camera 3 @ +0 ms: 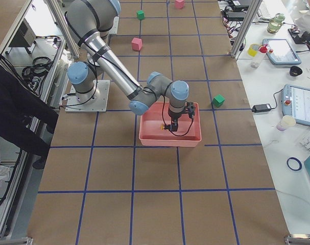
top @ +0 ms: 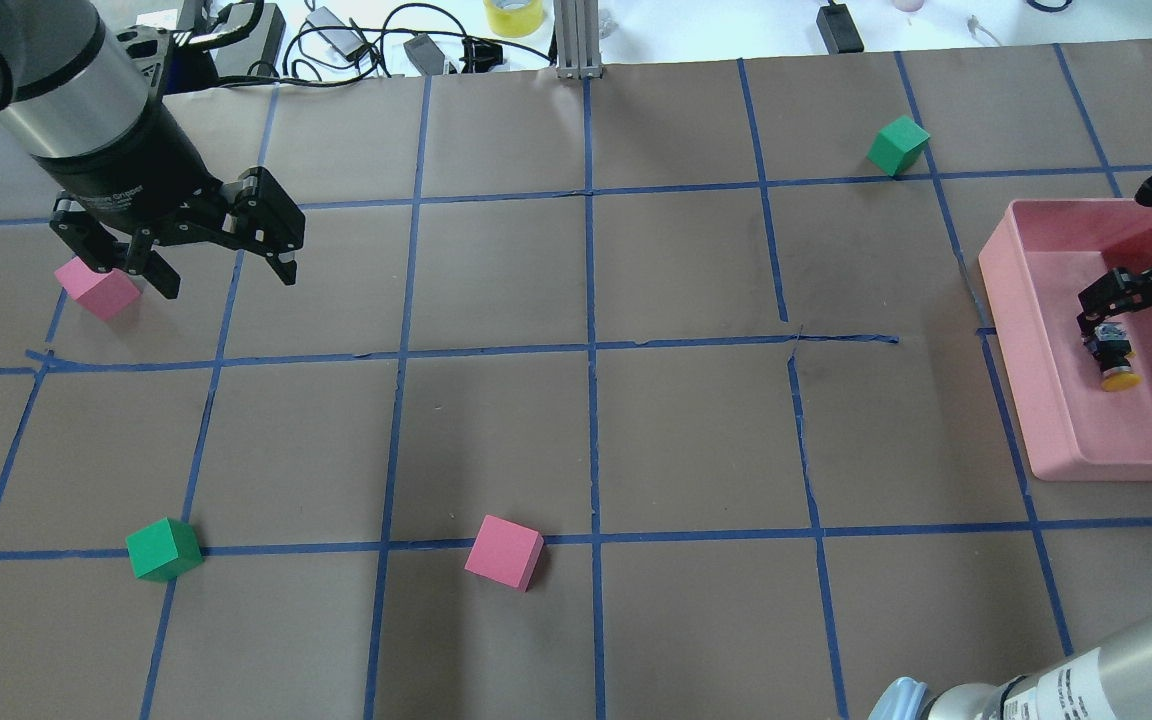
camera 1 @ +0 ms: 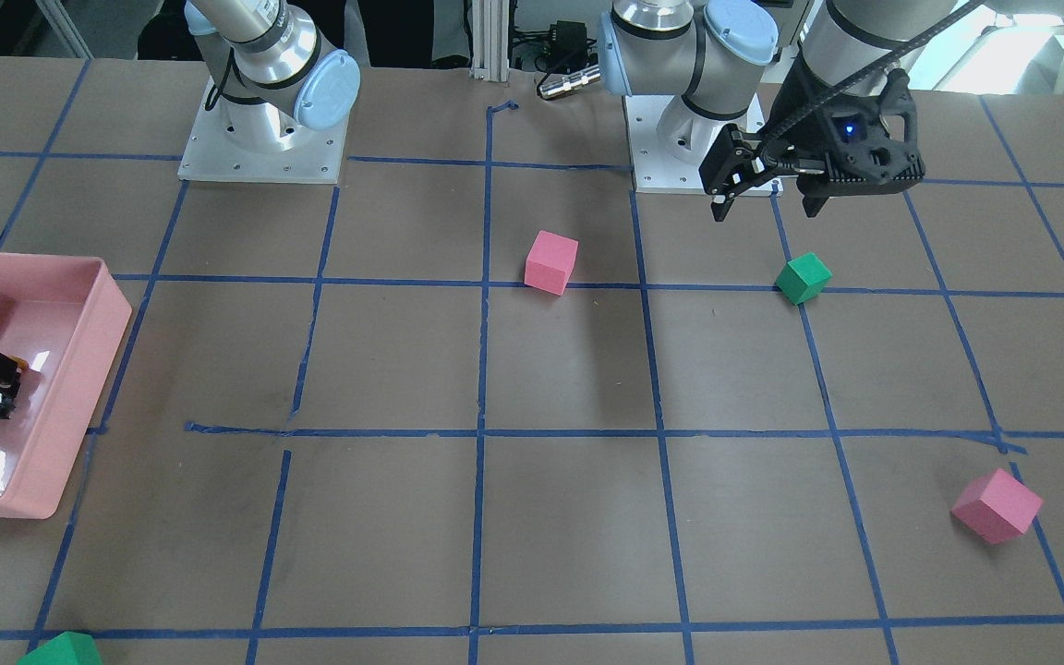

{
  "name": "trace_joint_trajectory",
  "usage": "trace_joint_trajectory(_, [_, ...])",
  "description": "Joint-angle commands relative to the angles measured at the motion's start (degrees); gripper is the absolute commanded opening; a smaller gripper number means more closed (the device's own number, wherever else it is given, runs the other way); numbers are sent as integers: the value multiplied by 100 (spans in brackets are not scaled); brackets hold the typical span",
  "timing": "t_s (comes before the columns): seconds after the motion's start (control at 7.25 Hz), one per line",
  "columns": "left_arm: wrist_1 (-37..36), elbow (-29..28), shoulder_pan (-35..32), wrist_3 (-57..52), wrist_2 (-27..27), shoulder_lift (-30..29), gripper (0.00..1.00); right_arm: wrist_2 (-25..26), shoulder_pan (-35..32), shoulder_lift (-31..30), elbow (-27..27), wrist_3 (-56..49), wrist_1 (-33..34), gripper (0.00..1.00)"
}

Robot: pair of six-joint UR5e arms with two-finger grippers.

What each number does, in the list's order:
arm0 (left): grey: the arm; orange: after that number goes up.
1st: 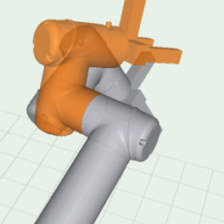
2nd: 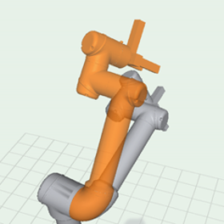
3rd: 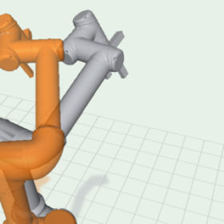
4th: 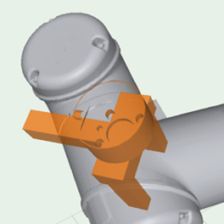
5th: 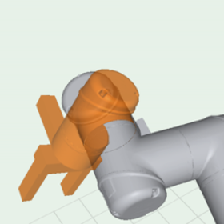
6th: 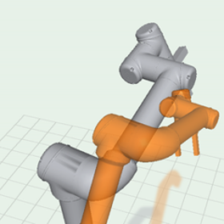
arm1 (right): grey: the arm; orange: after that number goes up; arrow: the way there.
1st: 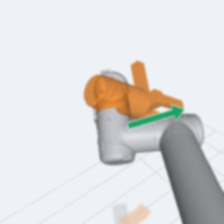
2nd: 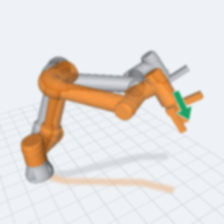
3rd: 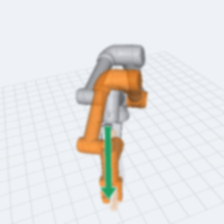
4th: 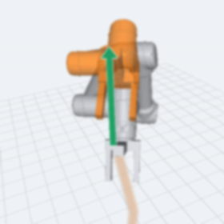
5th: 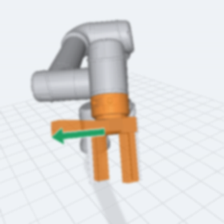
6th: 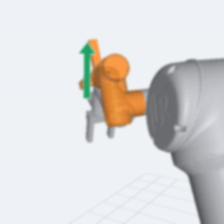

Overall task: Align button upright
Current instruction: 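Lower the right gripper into the bin and grasp the button switch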

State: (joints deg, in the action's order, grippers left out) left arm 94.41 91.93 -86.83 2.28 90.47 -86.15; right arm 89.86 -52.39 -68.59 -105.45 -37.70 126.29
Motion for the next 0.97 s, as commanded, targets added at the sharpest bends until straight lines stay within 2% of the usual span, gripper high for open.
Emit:
trace_joint_trajectory(0.0, [-2,0,0,0,-3,-7,100,23,0,82,-81,0,184,100])
trace_joint_trajectory(0.28, [7,0,0,0,-3,-7,100,32,0,460,-81,0,624,100])
trace_joint_trajectory(0.69, [-19,-17,0,-9,171,-7,100,93,0,444,-107,0,572,100])
trace_joint_trajectory(0.83, [-20,-9,0,-9,269,2,100,102,0,443,-177,-9,555,81])
